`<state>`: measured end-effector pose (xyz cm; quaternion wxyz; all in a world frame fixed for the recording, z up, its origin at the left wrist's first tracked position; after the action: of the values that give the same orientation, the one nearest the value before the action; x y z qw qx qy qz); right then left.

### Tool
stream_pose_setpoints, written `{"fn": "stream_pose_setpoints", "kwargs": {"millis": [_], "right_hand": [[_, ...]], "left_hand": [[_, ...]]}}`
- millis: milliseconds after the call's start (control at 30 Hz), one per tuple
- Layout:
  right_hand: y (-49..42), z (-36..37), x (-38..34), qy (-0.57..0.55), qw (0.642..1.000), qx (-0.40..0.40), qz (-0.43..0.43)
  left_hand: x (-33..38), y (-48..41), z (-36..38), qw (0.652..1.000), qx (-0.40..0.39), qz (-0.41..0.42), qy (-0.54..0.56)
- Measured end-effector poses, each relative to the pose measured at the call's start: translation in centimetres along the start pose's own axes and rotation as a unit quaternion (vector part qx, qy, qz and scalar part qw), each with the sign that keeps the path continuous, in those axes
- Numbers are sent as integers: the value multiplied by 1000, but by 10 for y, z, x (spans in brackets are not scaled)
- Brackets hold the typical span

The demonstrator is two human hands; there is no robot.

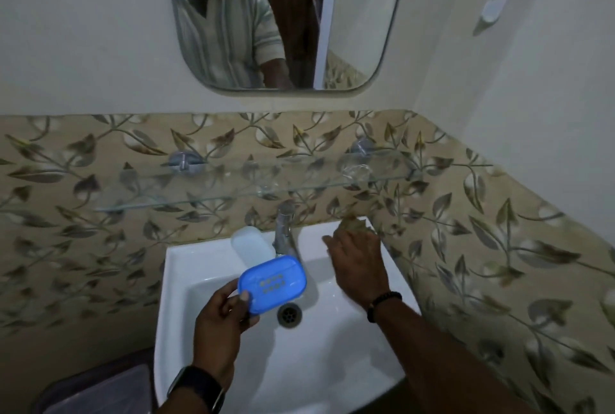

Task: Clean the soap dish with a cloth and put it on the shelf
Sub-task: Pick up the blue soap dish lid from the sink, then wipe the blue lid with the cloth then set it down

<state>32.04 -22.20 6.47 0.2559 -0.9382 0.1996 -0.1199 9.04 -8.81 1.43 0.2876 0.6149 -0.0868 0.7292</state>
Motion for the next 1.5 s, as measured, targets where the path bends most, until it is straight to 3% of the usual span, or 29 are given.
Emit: {"fn": "stream_pose_setpoints", "kwargs": {"millis": [200, 333, 467, 600, 767, 900, 967, 1033, 1133, 1233, 1300, 1400, 1500], "right_hand": [[-28, 30, 56, 4, 995, -24, 97], [-32, 56, 81, -13, 983, -112, 142], [-30, 91, 89, -38, 943, -255, 212], [-30, 111, 84, -52, 952, -218, 207], [-31, 109, 84, -65, 950, -231, 201], [-25, 102, 82, -113, 908, -340, 218], [-31, 93, 84, -64, 956, -260, 123], [-33, 79, 89, -120, 961, -178, 175], [-36, 37, 78, -229, 928, -56, 287], [-33, -20, 38, -253, 941, 82, 211], [-28, -53, -2, -255, 959, 104, 61], [-18, -69, -65, -221, 970, -15, -103], [-16, -66, -78, -171, 976, -77, -106]], "left_hand": [[-8, 20, 16, 1000, 5, -3, -20], [-16, 25, 24, 999, 25, -2, -39], [-24, 26, 25, 997, 50, -14, -55], [-24, 28, 25, 995, 69, -6, -66], [-23, 28, 34, 995, 73, 3, -75], [-16, 24, 42, 996, 62, 8, -70], [-11, 22, 44, 997, 57, 9, -60], [-6, 21, 45, 998, 47, 9, -50], [-2, 18, 47, 998, 39, 4, -40], [2, 14, 49, 999, 30, 6, -32], [8, 12, 52, 999, 16, 12, -28], [13, 10, 56, 999, -19, 19, -31], [15, 12, 52, 998, -42, 30, -32]]}}
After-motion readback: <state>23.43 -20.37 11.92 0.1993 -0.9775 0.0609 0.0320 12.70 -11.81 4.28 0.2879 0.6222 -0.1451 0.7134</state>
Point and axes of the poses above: each hand's wrist, its own y-axis away from the middle knuckle, its own z-axis out of the palm, x = y × z, the point moved 4 cm from there along -y, towards the middle knuckle, and after that the axes turned 5 degrees about -y, right-handed, at the moved point
